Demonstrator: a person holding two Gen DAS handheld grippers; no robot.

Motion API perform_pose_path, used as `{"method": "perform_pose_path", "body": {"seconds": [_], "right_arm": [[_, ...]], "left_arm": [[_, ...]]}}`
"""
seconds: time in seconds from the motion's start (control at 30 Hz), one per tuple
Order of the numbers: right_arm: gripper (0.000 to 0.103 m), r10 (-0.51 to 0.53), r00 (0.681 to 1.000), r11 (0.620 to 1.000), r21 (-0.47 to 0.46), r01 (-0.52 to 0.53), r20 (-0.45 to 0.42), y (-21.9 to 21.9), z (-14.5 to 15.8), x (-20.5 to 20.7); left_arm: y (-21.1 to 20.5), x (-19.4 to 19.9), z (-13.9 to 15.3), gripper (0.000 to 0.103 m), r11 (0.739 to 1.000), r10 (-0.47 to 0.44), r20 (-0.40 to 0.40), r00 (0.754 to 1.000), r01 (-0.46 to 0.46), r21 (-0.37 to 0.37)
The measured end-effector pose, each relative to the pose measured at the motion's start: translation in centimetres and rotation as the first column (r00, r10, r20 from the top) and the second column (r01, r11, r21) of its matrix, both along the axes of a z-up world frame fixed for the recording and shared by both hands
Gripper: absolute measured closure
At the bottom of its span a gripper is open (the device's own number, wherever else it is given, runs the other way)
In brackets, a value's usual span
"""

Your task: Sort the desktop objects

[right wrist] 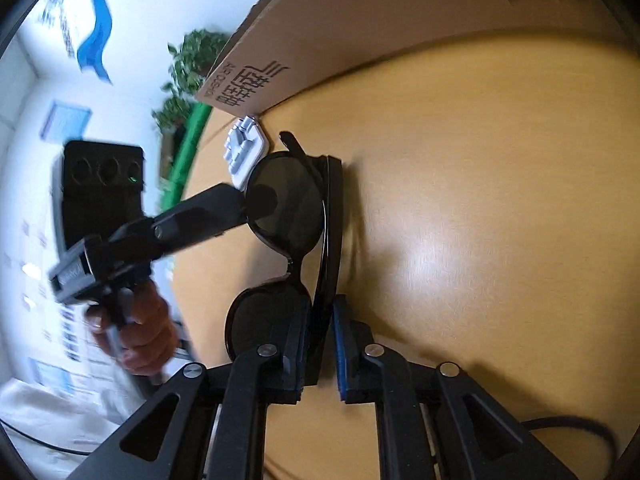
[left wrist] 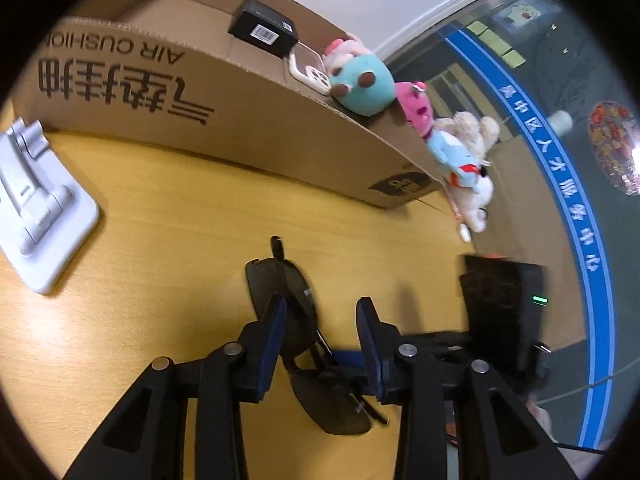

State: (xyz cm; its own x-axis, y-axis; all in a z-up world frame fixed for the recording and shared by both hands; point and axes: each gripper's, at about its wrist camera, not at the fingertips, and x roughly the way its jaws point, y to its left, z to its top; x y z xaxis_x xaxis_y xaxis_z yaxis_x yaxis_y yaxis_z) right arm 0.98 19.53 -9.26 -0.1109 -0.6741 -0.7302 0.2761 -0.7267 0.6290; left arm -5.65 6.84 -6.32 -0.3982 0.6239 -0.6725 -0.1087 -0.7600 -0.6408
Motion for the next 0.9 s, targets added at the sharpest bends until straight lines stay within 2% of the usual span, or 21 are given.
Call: {"method": "perform_pose_path", "body": {"seconds": [0.03,0.07,0.1,0.17,0.23,0.37,0.47,0.53,0.6,0.63,0.7,0.77,0.8,0.83,0.9], "right_arm": [[0.071,0.003,0.998,0.997,0.076,0.001,-0.061,-0.2,1.1,0.2],[0.047,-0.004,0.994,0.990,0.142,0.020,-0.111,-0.1,2.0,0.4],[0.035,-0.016,0.987,0.981,0.189,0.047,-0.162,0.3,2.9,0.6],[0.035,-0.040,0.963,0.960,0.256,0.111,-0.267,1.3,5.1,1.5],[0.035,-0.029,0.944,0.945,0.299,0.133,-0.328,1.8,6.8,2.5],[0.034,0.055,0.926,0.963,0.266,0.050,-0.374,0.5,8.8,5.1],[0.035,0.068,0.927,0.962,0.270,0.037,-0.370,-0.9,7.5,5.4],[0.039,0.014,0.946,0.974,0.219,0.060,-0.323,-1.2,6.0,4.9],[0.056,-0.062,0.962,0.984,0.144,0.104,-0.266,-1.0,4.8,3.8],[0.058,-0.084,0.963,0.983,0.139,0.122,-0.256,-1.0,4.4,3.5],[0.076,-0.106,0.968,0.981,0.133,0.139,-0.227,-0.9,3.4,2.9],[0.083,-0.129,0.976,0.987,0.070,0.143,-0.177,-0.3,2.5,2.7],[0.092,-0.146,0.979,0.989,0.018,0.150,-0.146,0.2,2.0,2.7],[0.098,-0.177,0.981,0.982,-0.085,0.170,-0.081,1.2,1.2,2.5],[0.099,-0.243,0.969,0.938,-0.247,0.244,0.034,2.9,-0.4,2.4]], "left_arm": [[0.5,-0.1,0.2,0.069,1.000,0.001,-0.009,1.000,-0.001,-0.010],[0.8,-0.2,0.3,0.069,1.000,0.001,-0.015,1.000,-0.002,-0.015],[1.3,-0.3,0.5,0.069,1.000,0.004,-0.024,1.000,-0.004,-0.023],[2.1,-0.8,0.6,0.069,1.000,0.002,-0.030,1.000,-0.003,-0.028],[2.7,-1.4,0.3,0.069,1.000,-0.009,-0.017,1.000,0.009,-0.012],[4.0,-2.5,-0.6,0.069,0.999,-0.034,0.014,0.999,0.035,-0.010],[4.5,-2.9,-0.9,0.069,0.999,-0.045,0.035,0.998,0.045,0.011],[4.5,-2.7,-0.5,0.069,0.998,-0.051,0.020,0.998,0.051,0.024],[4.0,-2.5,0.0,0.069,0.999,-0.044,0.008,0.999,0.044,0.022],[3.7,-2.3,0.2,0.069,0.999,-0.034,0.006,0.999,0.034,0.017],[2.7,-1.9,0.6,0.069,1.000,-0.017,-0.001,1.000,0.017,0.018],[1.5,-1.2,1.0,0.069,1.000,0.003,-0.010,1.000,-0.003,0.007],[1.0,-0.9,0.9,0.069,1.000,0.009,-0.008,1.000,-0.009,-0.002],[0.6,-0.7,0.8,0.069,1.000,0.013,-0.003,1.000,-0.013,-0.008],[-0.1,0.0,0.5,0.069,1.000,0.012,0.011,1.000,-0.012,-0.015]]}}
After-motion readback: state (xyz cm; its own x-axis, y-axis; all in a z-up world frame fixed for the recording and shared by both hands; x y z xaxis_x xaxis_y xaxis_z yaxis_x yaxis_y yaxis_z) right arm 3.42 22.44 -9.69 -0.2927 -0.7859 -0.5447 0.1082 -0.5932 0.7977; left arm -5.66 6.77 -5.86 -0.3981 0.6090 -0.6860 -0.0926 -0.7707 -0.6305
